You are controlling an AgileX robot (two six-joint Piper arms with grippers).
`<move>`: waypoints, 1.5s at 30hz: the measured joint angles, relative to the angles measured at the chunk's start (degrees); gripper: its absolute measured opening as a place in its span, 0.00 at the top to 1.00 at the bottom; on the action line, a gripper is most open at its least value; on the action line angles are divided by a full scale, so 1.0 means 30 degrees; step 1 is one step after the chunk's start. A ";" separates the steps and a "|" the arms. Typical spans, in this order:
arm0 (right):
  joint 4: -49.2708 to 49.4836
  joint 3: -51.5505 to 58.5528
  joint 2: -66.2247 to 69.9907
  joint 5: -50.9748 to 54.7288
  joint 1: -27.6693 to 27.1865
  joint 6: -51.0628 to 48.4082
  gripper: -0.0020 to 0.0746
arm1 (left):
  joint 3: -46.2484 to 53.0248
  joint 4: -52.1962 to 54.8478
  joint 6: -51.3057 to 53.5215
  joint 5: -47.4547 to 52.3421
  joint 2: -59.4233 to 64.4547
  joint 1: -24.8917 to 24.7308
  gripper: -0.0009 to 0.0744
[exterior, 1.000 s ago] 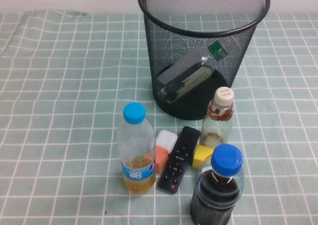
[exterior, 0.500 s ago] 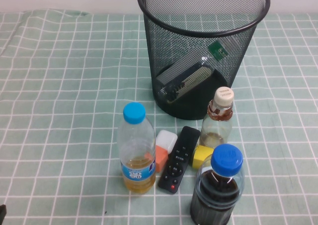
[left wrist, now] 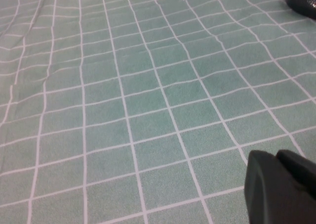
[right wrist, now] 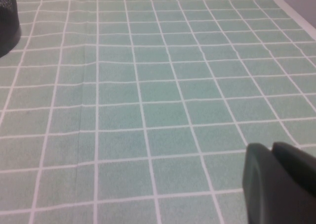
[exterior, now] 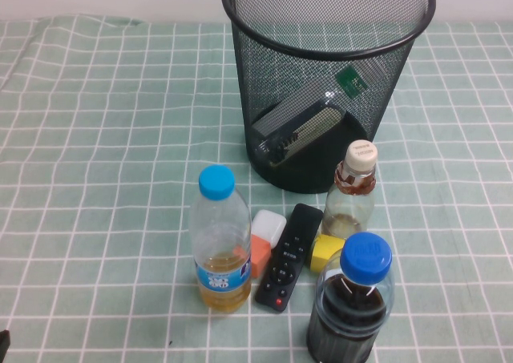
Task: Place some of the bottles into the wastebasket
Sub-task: Pick up a bottle from the table with right arm
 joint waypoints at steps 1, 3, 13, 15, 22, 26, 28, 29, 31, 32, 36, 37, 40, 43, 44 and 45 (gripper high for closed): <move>0.0000 0.0000 0.0000 0.0000 0.0000 0.0000 0.98 | 0.0000 0.0000 0.0000 0.0000 0.0000 0.0000 0.99; 0.0000 0.0000 0.0000 0.0000 0.0000 0.0000 0.98 | 0.0000 0.0000 0.0000 0.0000 0.0000 0.0000 0.99; 0.2486 0.0000 0.0000 -0.3153 0.0000 0.0400 0.98 | 0.0000 0.0000 0.0000 0.0000 0.0000 0.0000 0.99; 0.5161 0.0000 0.0000 -0.4807 0.0000 0.0528 0.98 | 0.0000 0.0000 0.0000 0.0000 0.0000 0.0000 0.99; 1.2193 -0.0404 0.0044 -0.7131 0.0000 0.0867 0.98 | 0.0000 0.0000 0.0000 0.0000 0.0000 0.0000 0.99; 1.2485 -0.2872 0.1400 -0.2234 0.0000 -0.0180 0.98 | 0.0000 0.0029 0.0000 0.0000 0.0000 0.0000 0.99; 1.2485 -0.4458 0.2909 0.0357 0.0000 -0.1278 0.98 | 0.0000 0.0029 0.0000 0.0000 0.0000 0.0000 0.99; 1.2381 -0.5381 0.4180 0.1704 0.0000 -0.1717 0.98 | 0.0000 0.0029 0.0000 0.0000 0.0000 0.0000 0.99; 1.1945 -0.7304 0.6374 0.4200 0.0000 -0.2404 0.98 | 0.0000 0.0029 0.0000 0.0000 -0.0037 0.0000 0.99; 1.1530 -0.8266 0.7667 0.5448 0.0000 -0.2762 0.98 | 0.0000 0.0029 0.0000 0.0000 -0.0037 0.0000 0.99; 1.0121 -1.1522 1.2298 0.7794 0.0000 -0.4465 0.98 | 0.0000 0.0029 0.0000 0.0000 -0.0037 0.0000 0.99; 1.0040 -1.2127 1.3161 0.7954 0.0000 -0.4982 0.98 | 0.0000 0.0029 0.0000 0.0000 -0.0037 0.0000 0.99; 1.0810 -1.4196 1.5914 0.8216 0.0000 -0.6155 0.98 | 0.0000 0.0029 0.0000 0.0000 -0.0037 0.0000 0.99; 1.3183 -1.5093 1.7828 0.6492 0.0786 -0.8267 0.98 | 0.0000 0.0029 0.0000 0.0000 -0.0037 0.0000 0.99; 1.3313 -1.5189 1.8268 0.5540 0.1611 -0.8675 0.98 | 0.0000 0.0029 0.0000 0.0000 -0.0037 0.0000 0.99; 1.2946 -1.5308 1.8711 0.4208 0.2674 -0.8812 0.98 | 0.0000 0.0029 0.0000 0.0029 -0.0037 0.0000 0.99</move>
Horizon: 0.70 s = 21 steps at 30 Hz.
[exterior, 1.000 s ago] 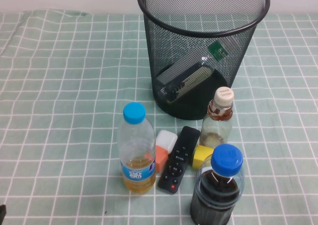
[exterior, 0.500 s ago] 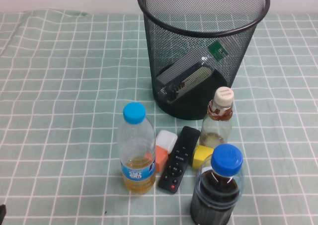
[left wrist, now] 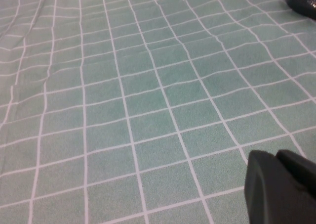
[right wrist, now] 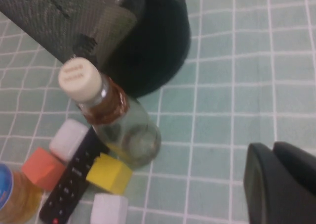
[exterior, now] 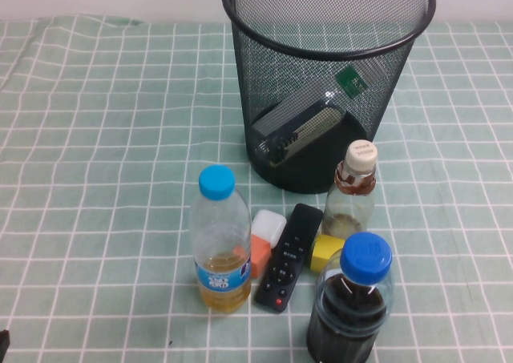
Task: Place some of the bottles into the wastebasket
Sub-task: Pick up a bottle from the table with right arm
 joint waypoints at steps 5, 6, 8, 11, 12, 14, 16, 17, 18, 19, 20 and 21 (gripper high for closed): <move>-0.3164 -0.0075 0.1212 -0.6285 0.5746 0.0787 0.97 | 0.0000 0.0000 0.0000 0.0000 0.0000 0.0000 0.99; -0.3715 0.0086 0.1400 -0.7400 0.6902 0.0787 0.97 | 0.0000 0.0000 0.0000 0.0000 0.0000 0.0000 0.99; -0.4483 0.0695 0.1574 -1.0009 0.8792 0.0787 0.94 | 0.0000 0.0000 0.0000 0.0000 0.0000 0.0000 0.99; -0.5134 0.1870 0.1574 -1.3902 1.0801 0.0787 0.79 | 0.0000 0.0000 0.0000 0.0000 0.0000 0.0000 0.99; -0.5010 0.2218 0.1574 -1.4847 1.1159 0.0787 0.73 | 0.0000 0.0000 0.0000 0.0000 0.0000 0.0000 0.99; -0.4852 0.3023 0.1574 -1.6768 1.1667 0.0979 0.57 | 0.0000 0.0000 0.0000 0.0000 0.0000 0.0000 0.99; -0.4989 0.3606 0.1645 -1.7752 1.1813 0.2155 0.43 | 0.0000 0.0000 0.0000 0.0000 0.0000 0.0000 0.99; -0.5079 0.3709 0.1808 -1.7842 1.1813 0.2877 0.39 | 0.0000 0.0000 0.0000 0.0000 0.0000 0.0000 0.99; -0.5079 0.3709 0.1983 -1.7842 1.1813 0.3389 0.37 | 0.0000 0.0000 0.0000 0.0000 0.0000 0.0000 0.99; -0.5079 0.3709 0.2273 -1.7907 1.1813 0.3949 0.36 | 0.0000 0.0000 0.0000 0.0000 0.0000 0.0000 0.99; -0.5031 0.3623 0.2566 -1.8012 1.1813 0.4332 0.36 | 0.0000 0.0000 0.0000 0.0000 0.0000 0.0000 0.99; -0.4767 0.3450 0.2876 -1.8017 1.1813 0.4676 0.36 | 0.0000 0.0000 0.0000 0.0000 0.0000 0.0000 0.99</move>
